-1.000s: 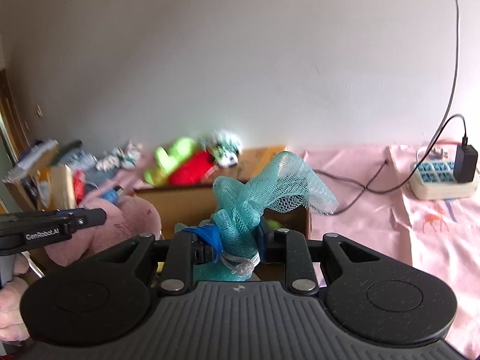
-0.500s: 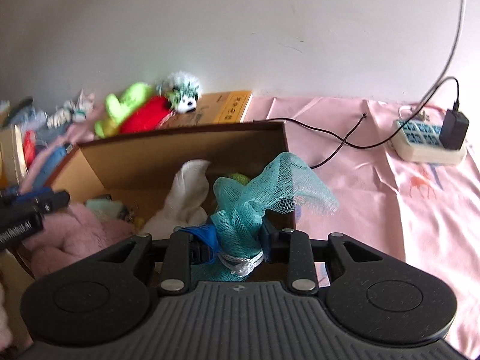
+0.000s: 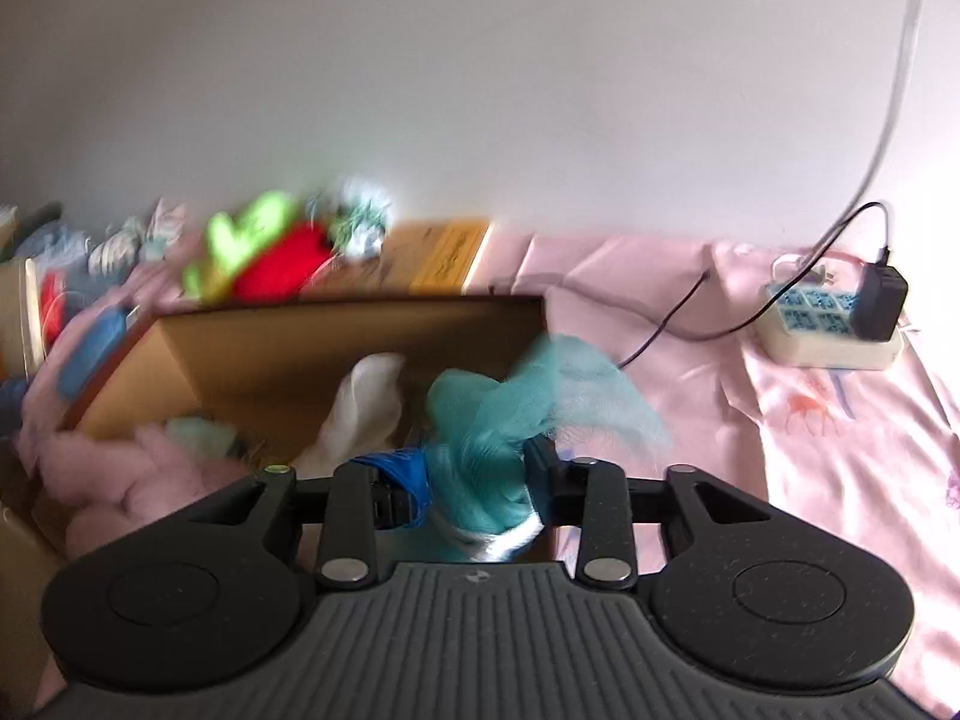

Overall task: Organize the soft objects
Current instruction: 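Carry the teddy bear with the left tool while the right tool carries the sponge over the box, then open the left tool to drop the teddy bear in the box while the right tool releases the sponge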

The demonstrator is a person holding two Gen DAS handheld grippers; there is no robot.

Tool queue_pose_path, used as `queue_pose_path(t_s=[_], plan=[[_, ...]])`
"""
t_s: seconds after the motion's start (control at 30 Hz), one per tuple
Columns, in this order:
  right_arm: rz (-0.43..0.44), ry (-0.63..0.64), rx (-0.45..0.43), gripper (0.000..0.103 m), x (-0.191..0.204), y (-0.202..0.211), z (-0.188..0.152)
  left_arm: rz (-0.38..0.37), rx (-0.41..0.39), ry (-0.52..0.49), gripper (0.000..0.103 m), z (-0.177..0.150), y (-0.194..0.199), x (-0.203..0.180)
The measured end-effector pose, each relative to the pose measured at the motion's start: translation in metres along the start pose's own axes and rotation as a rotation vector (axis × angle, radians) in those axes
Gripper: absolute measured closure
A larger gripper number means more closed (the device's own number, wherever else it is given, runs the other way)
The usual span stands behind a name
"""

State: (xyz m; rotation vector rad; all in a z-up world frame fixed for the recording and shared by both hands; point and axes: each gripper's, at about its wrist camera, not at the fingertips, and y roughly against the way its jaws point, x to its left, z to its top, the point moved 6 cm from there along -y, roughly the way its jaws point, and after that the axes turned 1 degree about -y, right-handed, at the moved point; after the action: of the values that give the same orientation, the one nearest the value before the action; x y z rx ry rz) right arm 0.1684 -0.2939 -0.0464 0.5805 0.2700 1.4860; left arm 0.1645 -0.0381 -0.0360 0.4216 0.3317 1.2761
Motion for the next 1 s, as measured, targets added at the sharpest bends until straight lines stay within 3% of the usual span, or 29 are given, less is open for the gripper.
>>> queue_pose_path(t_s=[0.07, 0.13, 0.17, 0.23, 0.27, 0.3, 0.33, 0.4, 0.43, 0.47, 0.57, 0.67, 0.73, 0.83, 0.9, 1.0], plan=[[0.078, -0.108, 0.020, 0.085, -0.007, 0.001, -0.001, -0.058, -0.006, -0.007, 0.057, -0.008, 0.015, -0.005], [0.015, -0.071, -0.004, 0.084, -0.006, 0.004, -0.004, -0.133, 0.010, -0.014, 0.058, -0.015, 0.021, -0.015], [0.034, -0.071, -0.033, 0.084, -0.005, 0.007, -0.004, -0.160, 0.020, -0.021, 0.058, -0.017, 0.022, -0.021], [0.158, -0.147, -0.012, 0.085, -0.004, 0.007, -0.008, -0.174, 0.037, -0.050, 0.058, -0.023, 0.018, -0.033], [0.158, -0.145, 0.016, 0.086, -0.001, 0.004, -0.010, -0.173, 0.048, -0.061, 0.058, -0.025, 0.014, -0.038], [0.092, -0.089, 0.017, 0.084, 0.003, 0.004, -0.011, -0.164, 0.068, -0.069, 0.058, -0.028, 0.006, -0.042], [0.073, -0.066, -0.031, 0.083, 0.005, 0.008, -0.010, -0.148, 0.087, -0.071, 0.057, -0.030, -0.001, -0.043], [0.175, -0.136, -0.068, 0.083, 0.001, 0.016, -0.007, -0.098, 0.132, -0.061, 0.059, -0.034, -0.019, -0.040], [0.247, -0.199, -0.036, 0.084, -0.002, 0.015, -0.007, -0.078, 0.147, -0.050, 0.053, -0.035, -0.028, -0.036], [0.265, -0.237, -0.016, 0.084, -0.005, 0.015, -0.008, -0.077, 0.159, -0.033, 0.052, -0.035, -0.034, -0.032], [0.245, -0.212, -0.046, 0.083, -0.001, 0.019, -0.010, -0.029, 0.202, -0.015, 0.069, -0.037, -0.054, -0.023], [0.248, -0.218, -0.043, 0.083, 0.003, 0.017, -0.012, -0.001, 0.271, -0.002, 0.072, -0.049, -0.077, -0.013], [0.283, -0.225, -0.039, 0.082, 0.003, 0.018, -0.012, -0.007, 0.256, 0.001, 0.072, -0.049, -0.076, -0.010], [0.478, -0.370, -0.027, 0.082, -0.004, 0.025, -0.010, -0.034, 0.230, 0.013, 0.070, -0.047, -0.065, -0.009], [0.464, -0.384, -0.068, 0.082, -0.003, 0.032, -0.006, -0.020, 0.211, -0.005, 0.070, -0.045, -0.056, -0.010], [0.385, -0.278, -0.090, 0.082, 0.006, 0.040, -0.004, 0.012, 0.175, -0.031, 0.064, -0.039, -0.039, -0.012]])
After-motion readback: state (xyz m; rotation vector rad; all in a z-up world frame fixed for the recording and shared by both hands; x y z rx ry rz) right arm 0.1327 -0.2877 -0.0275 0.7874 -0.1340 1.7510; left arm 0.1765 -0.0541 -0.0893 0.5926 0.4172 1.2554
